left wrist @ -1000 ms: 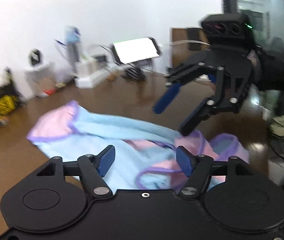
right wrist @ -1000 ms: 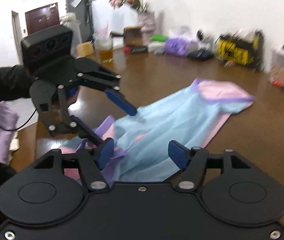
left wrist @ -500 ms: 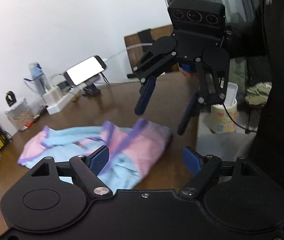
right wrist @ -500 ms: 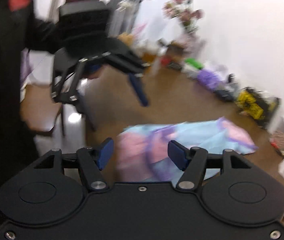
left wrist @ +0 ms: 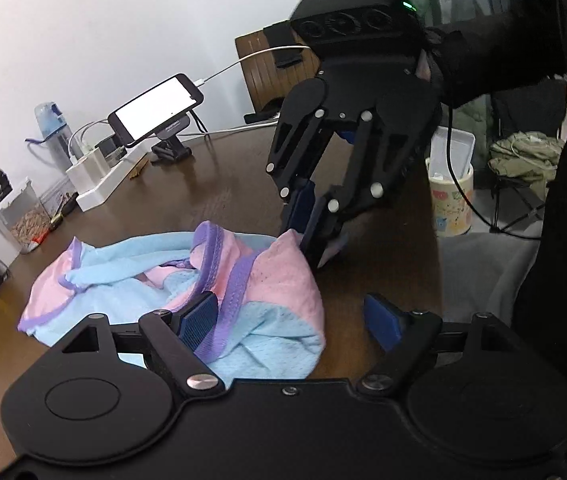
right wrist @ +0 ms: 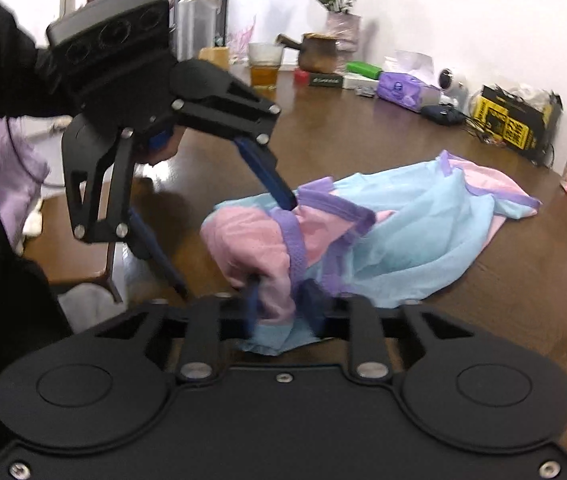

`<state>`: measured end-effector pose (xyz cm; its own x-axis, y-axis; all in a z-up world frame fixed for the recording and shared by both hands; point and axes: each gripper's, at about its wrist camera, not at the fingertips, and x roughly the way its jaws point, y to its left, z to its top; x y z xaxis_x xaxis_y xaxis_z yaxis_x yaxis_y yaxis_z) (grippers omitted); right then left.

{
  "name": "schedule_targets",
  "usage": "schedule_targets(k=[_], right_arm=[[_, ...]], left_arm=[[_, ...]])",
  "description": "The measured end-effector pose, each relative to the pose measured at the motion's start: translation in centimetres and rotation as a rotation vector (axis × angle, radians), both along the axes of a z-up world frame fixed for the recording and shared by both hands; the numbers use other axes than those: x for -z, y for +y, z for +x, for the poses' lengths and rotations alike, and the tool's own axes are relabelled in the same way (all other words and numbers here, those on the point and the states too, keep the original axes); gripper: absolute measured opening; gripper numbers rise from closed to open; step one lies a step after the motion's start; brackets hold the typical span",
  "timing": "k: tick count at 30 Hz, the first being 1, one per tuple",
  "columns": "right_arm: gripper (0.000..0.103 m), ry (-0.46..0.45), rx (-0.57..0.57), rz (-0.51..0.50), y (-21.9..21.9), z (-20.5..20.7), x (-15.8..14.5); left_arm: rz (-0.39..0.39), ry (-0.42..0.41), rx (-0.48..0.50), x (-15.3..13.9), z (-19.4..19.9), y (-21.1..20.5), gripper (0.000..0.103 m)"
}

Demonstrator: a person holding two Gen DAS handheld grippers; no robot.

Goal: Fold clothes

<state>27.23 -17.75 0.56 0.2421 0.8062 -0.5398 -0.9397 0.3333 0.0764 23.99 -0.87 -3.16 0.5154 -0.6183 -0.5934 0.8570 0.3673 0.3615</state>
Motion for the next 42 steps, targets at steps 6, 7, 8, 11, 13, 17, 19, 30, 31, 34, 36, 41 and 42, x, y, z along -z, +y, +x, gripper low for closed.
schedule_targets(k=[6, 7, 8, 11, 13, 17, 19, 30, 31, 34, 36, 41, 42], right_arm=[[0.021, -0.009, 0.021, -0.001, -0.3, -0.5, -0.4], [0.026, -0.044, 0.037, -0.018, -0.2, -1.1, -0.5], [0.036, -0.067, 0.045, -0.027, 0.0, -1.4, -0.5], [0.048, -0.274, 0.095, -0.077, 0.5, -4.5, -0.6], [0.05, -0.396, 0.123, -0.125, 1.2, -6.0, -0.1], [0.05, -0.532, 0.154, -0.17, 2.3, -7.7, 1.1], [0.05, -0.584, 0.166, -0.178, 2.8, -8.0, 1.3], [0.012, -0.683, 0.091, -0.278, 5.0, -8.3, 2.1], [0.012, -0.646, 0.085, -0.262, 4.8, -8.3, 1.7], [0.012, -0.508, 0.044, -0.185, 3.7, -8.2, 0.3], [0.012, -0.429, -0.002, -0.149, 2.8, -8.9, -0.3], [0.012, -0.245, -0.075, -0.119, 1.3, -9.5, -1.3], [0.012, -0.193, -0.098, -0.1, 0.9, -9.6, -1.7]], left_arm=[[-0.037, 0.038, -0.072, -0.7, 0.2, 0.0, 0.015], [-0.054, 0.052, -0.09, -0.9, 0.3, 0.0, 0.014], [-0.082, 0.066, -0.127, -1.2, 0.5, 0.1, 0.014], [-0.134, 0.091, -0.183, -2.0, 1.0, 0.4, 0.013], [-0.171, 0.118, -0.214, -2.6, 1.2, 0.6, 0.013], [-0.227, 0.155, -0.241, -3.6, 1.2, 1.2, 0.013], [-0.254, 0.174, -0.252, -3.9, 1.2, 1.6, 0.013], [-0.088, 0.008, -0.201, -1.9, -2.7, 1.0, 0.025], [-0.053, -0.022, -0.186, -1.4, -3.3, 0.8, 0.032], [0.013, -0.077, -0.115, 0.4, -4.8, 0.1, 0.051], [-0.008, -0.01, -0.083, 0.1, -4.9, -0.3, 0.028], [-0.021, 0.149, 0.04, -1.8, -6.4, 0.5, 0.014], [-0.027, 0.197, 0.087, -2.4, -6.6, 0.9, 0.014]])
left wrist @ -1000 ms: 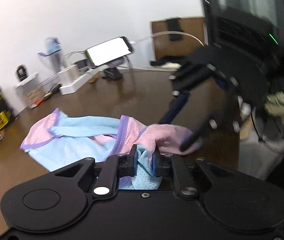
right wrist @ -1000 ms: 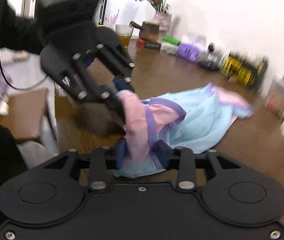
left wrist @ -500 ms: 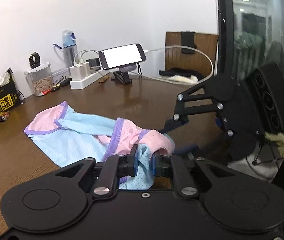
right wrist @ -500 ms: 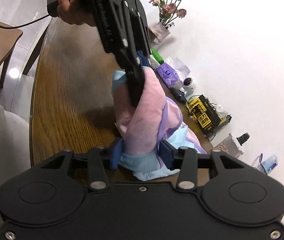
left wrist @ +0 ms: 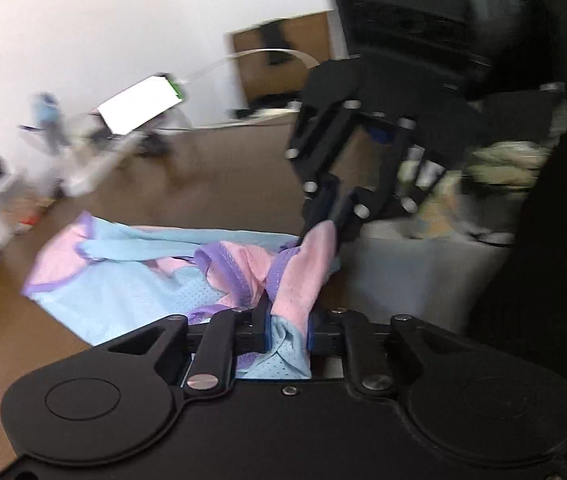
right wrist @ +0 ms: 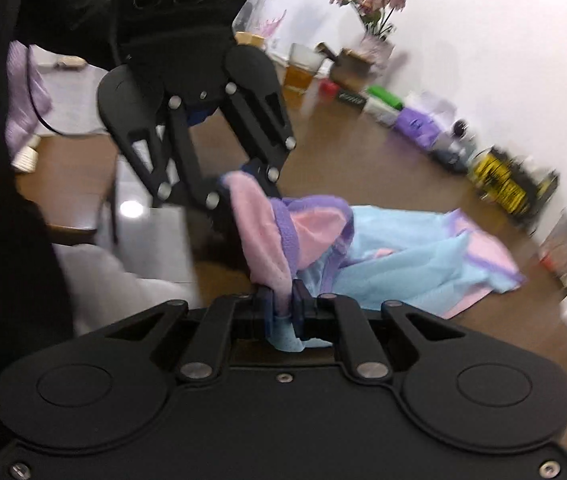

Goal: Fold clothes

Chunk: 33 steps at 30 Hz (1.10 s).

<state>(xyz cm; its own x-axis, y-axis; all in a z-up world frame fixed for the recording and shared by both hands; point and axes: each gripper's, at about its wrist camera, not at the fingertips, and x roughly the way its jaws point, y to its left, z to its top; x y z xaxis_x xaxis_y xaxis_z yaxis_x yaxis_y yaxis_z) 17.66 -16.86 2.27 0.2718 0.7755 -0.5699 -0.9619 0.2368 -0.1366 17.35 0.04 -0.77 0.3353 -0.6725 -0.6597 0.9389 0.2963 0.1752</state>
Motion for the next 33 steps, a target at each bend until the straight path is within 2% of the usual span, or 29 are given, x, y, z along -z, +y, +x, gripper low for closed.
schedule_targets(k=[3, 7, 11, 14, 16, 17, 19, 23, 26, 31, 33], right_arm=[[0.012, 0.18, -0.063, 0.059, -1.0, 1.3, -1.6], [0.012, 0.288, -0.104, 0.108, -1.6, 3.6, -3.2], [0.013, 0.388, -0.091, 0.114, -1.9, 7.6, -3.4], [0.015, 0.44, -0.036, 0.115, -1.9, 11.3, -2.8], [0.023, 0.461, -0.007, 0.113, -1.9, 12.9, -2.6], [0.023, 0.481, 0.003, 0.105, -1.8, 13.9, -2.3], [0.029, 0.478, 0.05, 0.106, -1.8, 15.6, -1.7], [0.039, 0.45, 0.122, 0.122, -2.2, 16.2, -0.9], [0.043, 0.393, 0.174, 0.145, -2.9, 14.6, -1.0], [0.043, 0.243, 0.241, 0.124, -2.7, 13.1, -2.2], [0.043, 0.173, 0.259, 0.132, -3.0, 11.7, -3.4]], left_arm=[[-0.023, 0.09, 0.09, -1.8, 0.6, 0.6, 0.014], [-0.04, 0.164, 0.149, -2.9, 3.7, 1.1, 0.014], [-0.026, 0.28, 0.178, -2.2, 8.7, 1.0, 0.015], [-0.028, 0.374, 0.137, -0.7, 13.3, 1.2, 0.016], [-0.026, 0.407, 0.108, 0.2, 15.3, 1.4, 0.017], [-0.022, 0.411, 0.093, 0.6, 16.0, 1.4, 0.023], [-0.039, 0.397, 0.04, 1.3, 17.3, 1.7, 0.027], [-0.058, 0.371, -0.034, 1.5, 17.9, 2.2, 0.049], [-0.076, 0.315, -0.075, 0.4, 17.2, 3.3, 0.053], [-0.076, 0.119, -0.134, -2.7, 14.5, 4.0, 0.057], [-0.059, 0.0, -0.121, -4.4, 11.4, 4.2, 0.061]])
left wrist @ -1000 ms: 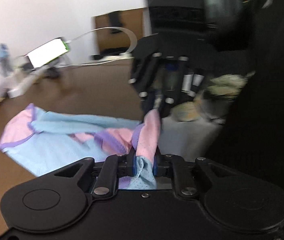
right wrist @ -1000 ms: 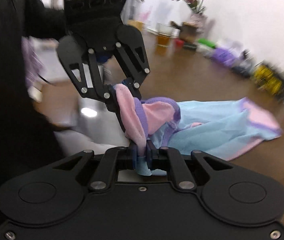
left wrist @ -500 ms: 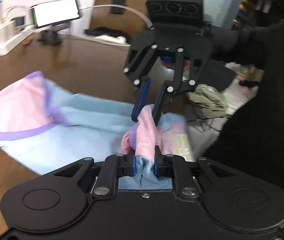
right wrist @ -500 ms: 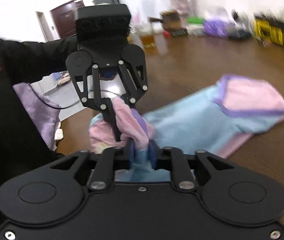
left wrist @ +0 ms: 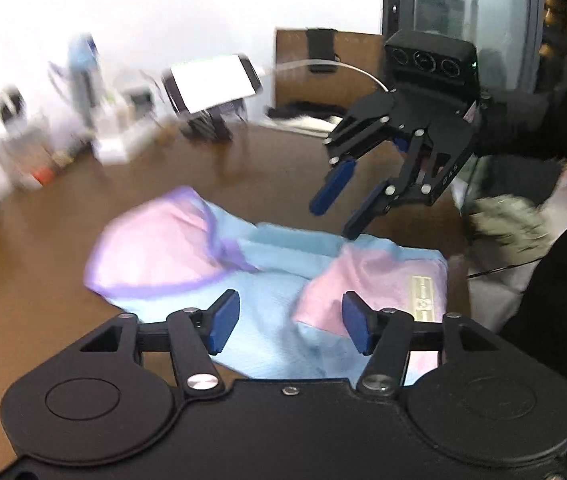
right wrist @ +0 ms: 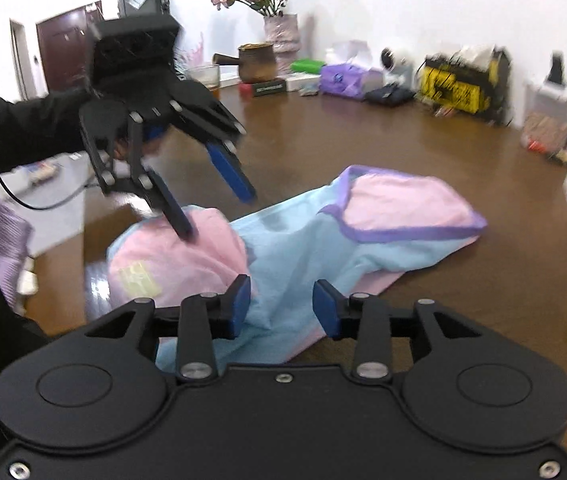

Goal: Fold clothes

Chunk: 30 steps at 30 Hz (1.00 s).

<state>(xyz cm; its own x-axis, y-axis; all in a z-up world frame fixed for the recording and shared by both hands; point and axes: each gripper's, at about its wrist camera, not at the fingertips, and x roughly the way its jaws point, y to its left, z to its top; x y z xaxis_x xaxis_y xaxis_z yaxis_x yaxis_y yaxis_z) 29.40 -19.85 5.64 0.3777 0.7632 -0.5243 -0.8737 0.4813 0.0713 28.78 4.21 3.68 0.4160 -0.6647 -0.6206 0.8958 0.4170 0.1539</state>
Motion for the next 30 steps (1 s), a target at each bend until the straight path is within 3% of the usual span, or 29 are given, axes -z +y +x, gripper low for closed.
schedule_targets(k=[4, 7, 8, 12, 16, 19, 21, 25, 26, 27, 28, 30], right_arm=[[0.044, -0.112, -0.113, 0.057, -0.6, -3.9, -2.7], [0.053, -0.083, -0.235, 0.086, 0.6, -5.9, -2.0], [0.058, -0.065, -0.238, 0.083, 1.0, -5.8, -1.4], [0.058, 0.035, -0.157, 0.0, 1.6, -3.9, 2.0], [0.06, 0.055, -0.078, -0.007, 0.0, -3.7, 1.8], [0.069, -0.106, -0.075, -0.081, 0.1, -6.8, 0.6], [0.071, -0.305, -0.125, -0.199, 1.3, -11.1, 0.5], [0.071, -0.559, -0.193, -0.4, 4.1, -14.8, 3.0], [0.071, -0.61, -0.182, -0.425, 4.6, -15.1, 3.8], [0.071, -0.655, -0.166, -0.441, 5.0, -15.3, 4.4], [0.071, -0.679, -0.146, -0.449, 5.2, -15.4, 4.8], [0.072, -0.728, -0.119, -0.47, 5.7, -15.4, 5.4]], left_arm=[[0.024, -0.089, 0.076, -0.8, -5.0, -0.9, 0.062], [0.049, -0.118, 0.19, 1.3, -8.1, -2.4, 0.062], [0.069, -0.122, 0.197, 2.0, -8.2, -2.7, 0.062], [0.192, -0.146, 0.138, 5.0, -7.7, -3.1, 0.062], [0.234, -0.155, 0.113, 5.5, -7.5, -2.7, 0.062], [0.257, -0.202, 0.131, 5.5, -8.1, -2.7, 0.062], [0.275, -0.245, 0.147, 5.6, -8.6, -3.0, 0.062], [0.291, -0.311, 0.162, 6.0, -8.4, -4.5, 0.062], [0.291, -0.313, 0.154, 6.2, -7.9, -4.9, 0.056], [0.279, -0.307, 0.141, 6.3, -7.5, -5.1, 0.032], [0.261, -0.302, 0.13, 6.2, -7.2, -5.1, 0.024], [0.22, -0.294, 0.107, 5.9, -6.8, -5.2, 0.016]])
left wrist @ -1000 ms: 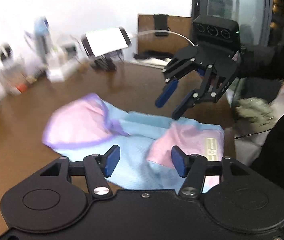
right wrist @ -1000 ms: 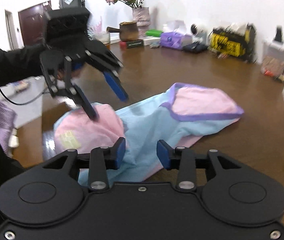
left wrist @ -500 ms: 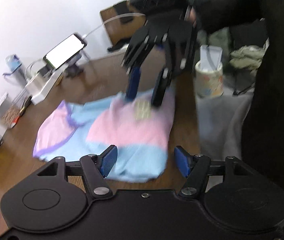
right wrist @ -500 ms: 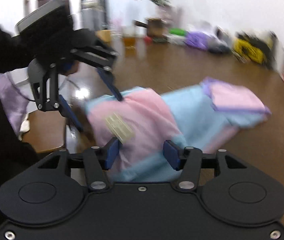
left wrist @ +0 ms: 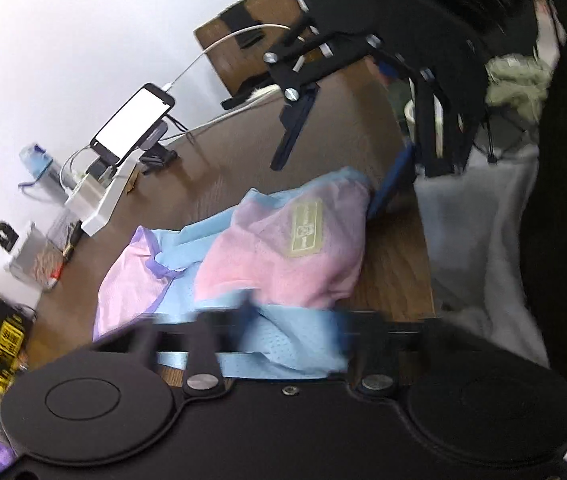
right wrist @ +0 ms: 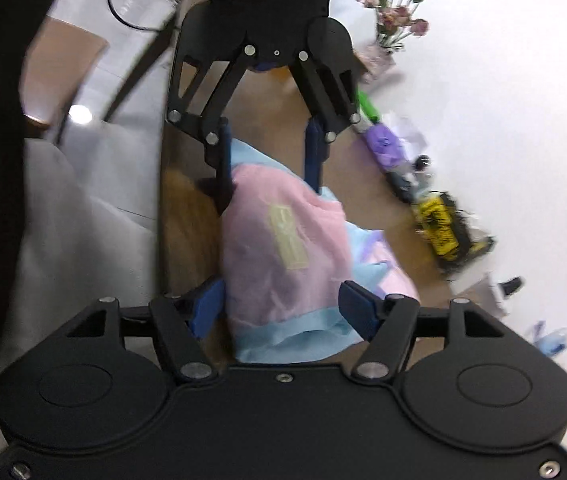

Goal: Fold clothes

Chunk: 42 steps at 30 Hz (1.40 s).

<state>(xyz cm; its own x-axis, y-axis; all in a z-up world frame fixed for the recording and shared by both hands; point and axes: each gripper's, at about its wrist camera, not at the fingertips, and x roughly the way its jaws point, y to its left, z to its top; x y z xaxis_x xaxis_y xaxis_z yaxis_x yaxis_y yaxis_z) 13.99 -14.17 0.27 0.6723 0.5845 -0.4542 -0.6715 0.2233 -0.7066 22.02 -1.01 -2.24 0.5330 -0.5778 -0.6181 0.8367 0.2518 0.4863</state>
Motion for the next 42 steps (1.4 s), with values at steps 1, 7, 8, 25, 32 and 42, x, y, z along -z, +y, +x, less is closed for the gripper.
schedule_targets(k=[1, 7, 8, 25, 32, 42], right_arm=[[0.072, -0.034, 0.009, -0.008, 0.3, 0.0, 0.4], [0.076, -0.086, 0.068, 0.055, 1.6, 0.0, 1.3], [0.076, -0.074, 0.077, 0.069, 1.8, 0.2, 1.2], [0.021, 0.115, 0.061, 0.025, 1.6, 2.3, 0.3], [0.019, 0.186, 0.042, 0.069, 1.4, 3.2, -1.9], [0.018, 0.218, 0.031, 0.069, 1.1, 3.6, -2.8]], left_arm=[[-0.025, 0.0, -0.009, -0.2, 0.2, 0.0, 0.014], [-0.183, 0.098, -0.076, -2.2, 1.7, 1.0, 0.013], [-0.192, 0.104, -0.08, -2.4, 1.7, 1.1, 0.013], [-0.117, 0.038, -0.063, -1.6, -1.5, 2.0, 0.022], [-0.047, -0.176, 0.033, -0.2, -4.5, 0.1, 0.074], [0.061, -0.128, 0.034, 1.5, -2.2, -1.6, 0.018]])
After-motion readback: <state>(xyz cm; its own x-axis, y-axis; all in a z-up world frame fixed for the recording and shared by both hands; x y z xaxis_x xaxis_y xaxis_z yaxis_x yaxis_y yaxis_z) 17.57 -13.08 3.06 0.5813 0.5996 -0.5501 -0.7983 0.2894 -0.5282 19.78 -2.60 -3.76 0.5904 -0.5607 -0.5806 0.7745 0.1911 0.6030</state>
